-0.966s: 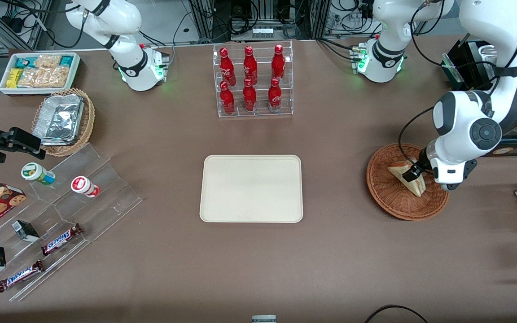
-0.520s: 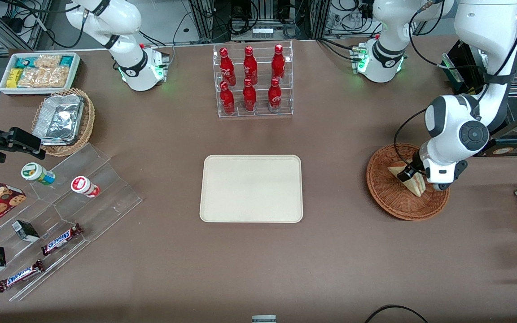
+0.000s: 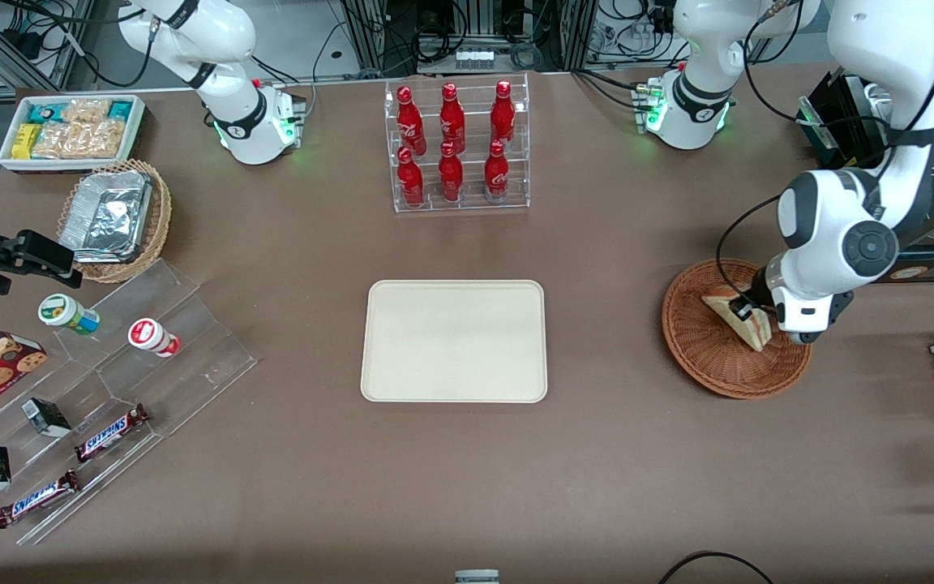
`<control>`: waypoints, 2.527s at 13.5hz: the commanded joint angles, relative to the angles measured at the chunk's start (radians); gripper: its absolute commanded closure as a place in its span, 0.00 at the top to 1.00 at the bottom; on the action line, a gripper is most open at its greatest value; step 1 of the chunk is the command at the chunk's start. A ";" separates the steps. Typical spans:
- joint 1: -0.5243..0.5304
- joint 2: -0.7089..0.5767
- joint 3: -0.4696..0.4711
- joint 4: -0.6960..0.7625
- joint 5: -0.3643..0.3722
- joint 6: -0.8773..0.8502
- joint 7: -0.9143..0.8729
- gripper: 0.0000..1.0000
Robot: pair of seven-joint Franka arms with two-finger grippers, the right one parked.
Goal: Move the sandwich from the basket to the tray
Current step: 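Lift the sandwich and carry it with the left gripper over the tray, then lower the sandwich onto the tray and open the left gripper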
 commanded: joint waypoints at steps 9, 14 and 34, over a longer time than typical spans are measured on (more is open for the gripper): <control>-0.410 -0.012 -0.003 0.465 0.024 -0.432 0.073 0.17; -0.577 0.196 -0.003 0.673 -0.020 -0.378 0.074 0.17; -0.709 0.490 -0.001 0.693 -0.008 -0.024 0.030 0.17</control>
